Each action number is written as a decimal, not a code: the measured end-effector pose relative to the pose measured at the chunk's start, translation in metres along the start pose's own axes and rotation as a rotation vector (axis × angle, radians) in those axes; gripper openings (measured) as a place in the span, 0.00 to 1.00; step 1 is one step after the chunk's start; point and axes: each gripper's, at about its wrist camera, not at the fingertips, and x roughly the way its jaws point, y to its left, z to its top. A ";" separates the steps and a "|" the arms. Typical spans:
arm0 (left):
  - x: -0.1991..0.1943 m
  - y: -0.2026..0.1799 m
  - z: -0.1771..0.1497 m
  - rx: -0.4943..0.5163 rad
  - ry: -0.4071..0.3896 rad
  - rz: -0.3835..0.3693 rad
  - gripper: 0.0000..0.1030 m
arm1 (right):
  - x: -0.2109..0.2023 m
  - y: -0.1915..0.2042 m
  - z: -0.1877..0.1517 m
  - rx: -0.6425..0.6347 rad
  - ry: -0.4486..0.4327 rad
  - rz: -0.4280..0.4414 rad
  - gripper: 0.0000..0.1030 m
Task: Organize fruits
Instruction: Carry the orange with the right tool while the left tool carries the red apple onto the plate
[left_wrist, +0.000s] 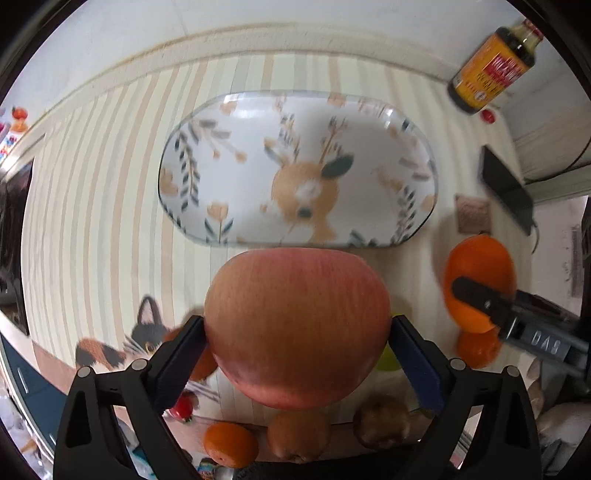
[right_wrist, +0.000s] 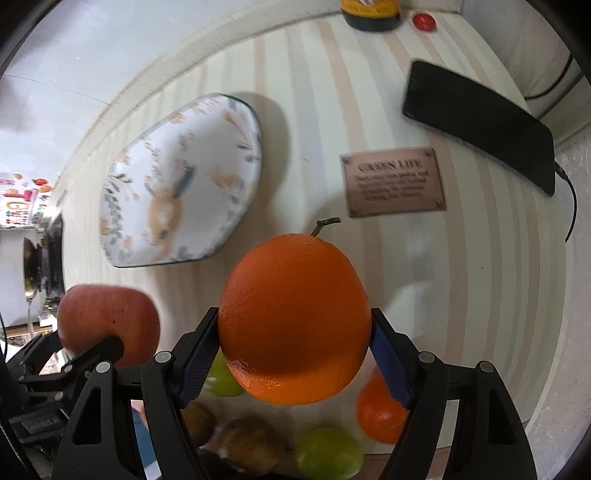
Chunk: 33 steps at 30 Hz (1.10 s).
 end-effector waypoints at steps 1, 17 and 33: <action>0.004 -0.002 0.009 0.002 -0.012 -0.006 0.96 | -0.006 0.005 0.001 -0.003 -0.011 0.013 0.77; 0.047 0.057 0.121 -0.102 0.034 -0.107 0.96 | -0.004 0.073 0.084 -0.075 -0.073 0.027 0.77; 0.080 0.044 0.159 -0.073 0.235 -0.162 0.96 | 0.051 0.098 0.128 -0.165 0.043 -0.022 0.77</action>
